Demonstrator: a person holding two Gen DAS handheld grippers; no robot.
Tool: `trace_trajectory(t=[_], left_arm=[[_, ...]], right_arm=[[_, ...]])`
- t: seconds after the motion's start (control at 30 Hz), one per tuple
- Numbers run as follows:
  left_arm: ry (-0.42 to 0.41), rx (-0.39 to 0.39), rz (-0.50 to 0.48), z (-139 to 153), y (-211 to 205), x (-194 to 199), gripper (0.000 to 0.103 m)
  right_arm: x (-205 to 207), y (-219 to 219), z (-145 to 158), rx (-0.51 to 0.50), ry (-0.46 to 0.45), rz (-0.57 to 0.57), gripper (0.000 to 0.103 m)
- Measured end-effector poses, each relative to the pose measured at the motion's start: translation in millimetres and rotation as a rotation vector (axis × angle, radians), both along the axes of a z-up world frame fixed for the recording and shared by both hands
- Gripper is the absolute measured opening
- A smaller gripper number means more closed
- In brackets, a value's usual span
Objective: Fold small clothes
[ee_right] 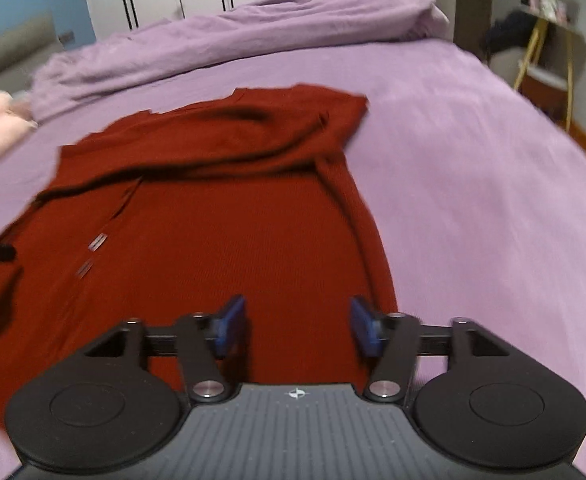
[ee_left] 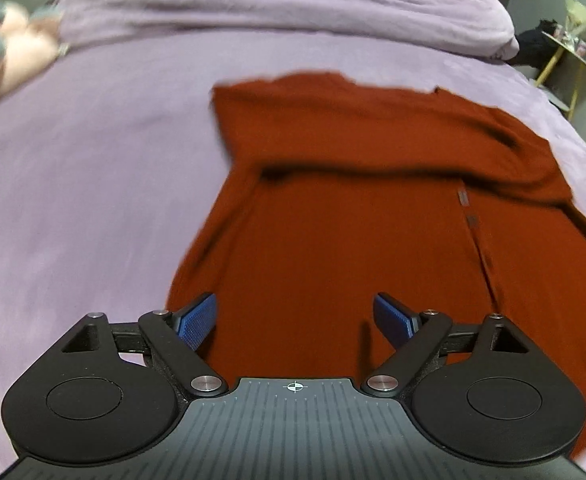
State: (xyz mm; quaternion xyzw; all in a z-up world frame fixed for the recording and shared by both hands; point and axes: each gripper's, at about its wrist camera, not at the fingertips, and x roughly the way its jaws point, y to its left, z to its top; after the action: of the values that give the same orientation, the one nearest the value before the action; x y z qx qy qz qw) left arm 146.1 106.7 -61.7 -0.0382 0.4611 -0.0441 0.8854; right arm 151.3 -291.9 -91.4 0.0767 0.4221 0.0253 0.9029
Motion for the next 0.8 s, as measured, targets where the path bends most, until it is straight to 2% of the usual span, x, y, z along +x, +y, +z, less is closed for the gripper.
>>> trace_trajectory(t=[0.1, 0.17, 0.23, 0.37, 0.47, 0.57, 0.63, 0.77, 0.8], left_arm=[[0.036, -0.012, 0.043, -1, 17, -47, 0.09], [0.059, -0.021, 0.058, -2, 26, -70, 0.089], [0.088, -0.034, 0.084, -4, 32, -86, 0.087], [0.075, -0.035, 0.132, -2, 45, -104, 0.084], [0.093, -0.109, 0.147, -2, 56, -110, 0.078], [0.144, -0.214, 0.111, -9, 58, -106, 0.073], [0.175, -0.262, 0.114, -17, 60, -102, 0.062], [0.202, -0.348, 0.157, -27, 71, -97, 0.052], [0.207, -0.354, 0.152, -27, 72, -95, 0.042]], right_arm=[[-44, -12, 3, 0.057, 0.025, -0.022, 0.062], [-57, -11, 7, 0.069, 0.03, 0.0, 0.062], [-59, -6, 8, 0.034, 0.042, 0.018, 0.061], [-62, -10, 14, 0.021, 0.066, -0.031, 0.06], [-65, -19, 9, 0.069, 0.109, -0.058, 0.055], [-71, -24, 4, 0.106, 0.137, -0.064, 0.05], [-70, -27, 3, 0.136, 0.142, -0.067, 0.047], [-65, -37, -1, 0.199, 0.164, -0.09, 0.033], [-65, -39, -2, 0.211, 0.17, -0.091, 0.029]])
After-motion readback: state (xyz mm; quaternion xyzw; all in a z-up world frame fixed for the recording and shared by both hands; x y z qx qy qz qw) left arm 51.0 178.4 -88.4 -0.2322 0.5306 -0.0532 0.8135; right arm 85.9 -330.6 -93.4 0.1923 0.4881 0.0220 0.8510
